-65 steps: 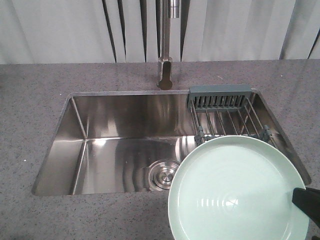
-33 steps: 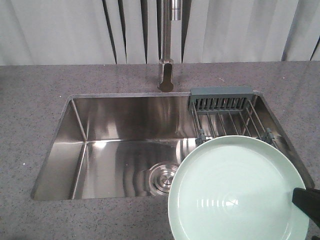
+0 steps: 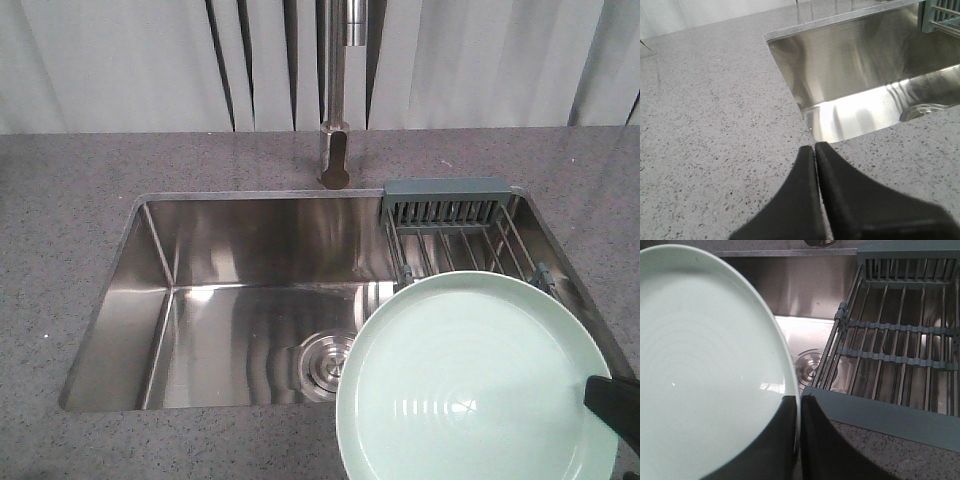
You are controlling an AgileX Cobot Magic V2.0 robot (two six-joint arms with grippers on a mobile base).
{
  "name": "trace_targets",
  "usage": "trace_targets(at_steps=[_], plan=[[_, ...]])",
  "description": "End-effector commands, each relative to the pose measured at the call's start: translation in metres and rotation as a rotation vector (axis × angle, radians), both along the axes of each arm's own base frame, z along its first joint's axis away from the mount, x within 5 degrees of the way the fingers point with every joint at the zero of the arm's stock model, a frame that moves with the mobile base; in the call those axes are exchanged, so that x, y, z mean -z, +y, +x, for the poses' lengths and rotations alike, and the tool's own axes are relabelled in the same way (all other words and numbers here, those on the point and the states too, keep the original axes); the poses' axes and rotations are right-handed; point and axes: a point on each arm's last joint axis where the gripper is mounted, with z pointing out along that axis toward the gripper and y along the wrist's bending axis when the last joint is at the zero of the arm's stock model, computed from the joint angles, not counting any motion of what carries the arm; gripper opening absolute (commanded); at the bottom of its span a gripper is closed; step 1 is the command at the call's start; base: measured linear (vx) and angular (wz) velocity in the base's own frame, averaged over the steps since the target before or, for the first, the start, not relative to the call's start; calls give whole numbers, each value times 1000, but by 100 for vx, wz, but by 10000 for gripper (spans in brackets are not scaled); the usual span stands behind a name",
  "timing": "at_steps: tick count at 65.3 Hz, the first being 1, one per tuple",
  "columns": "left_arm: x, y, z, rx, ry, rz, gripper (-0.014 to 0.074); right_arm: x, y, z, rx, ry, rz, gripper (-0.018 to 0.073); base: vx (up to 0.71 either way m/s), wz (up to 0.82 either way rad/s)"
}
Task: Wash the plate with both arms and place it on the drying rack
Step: 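Drive closer to the sink front, plate held in the right gripper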
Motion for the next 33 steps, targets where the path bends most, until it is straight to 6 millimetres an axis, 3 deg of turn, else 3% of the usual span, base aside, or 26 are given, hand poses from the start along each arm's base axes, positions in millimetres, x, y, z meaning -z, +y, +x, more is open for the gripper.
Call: trace_targets(at_steps=[1, 33], plan=[[-17, -1, 0, 7, -106, -29, -6, -12, 0, 3, 29, -59, 40, -1, 2, 0], [-17, -1, 0, 7, -106, -29, -6, -12, 0, 3, 29, -59, 40, -1, 3, 0]])
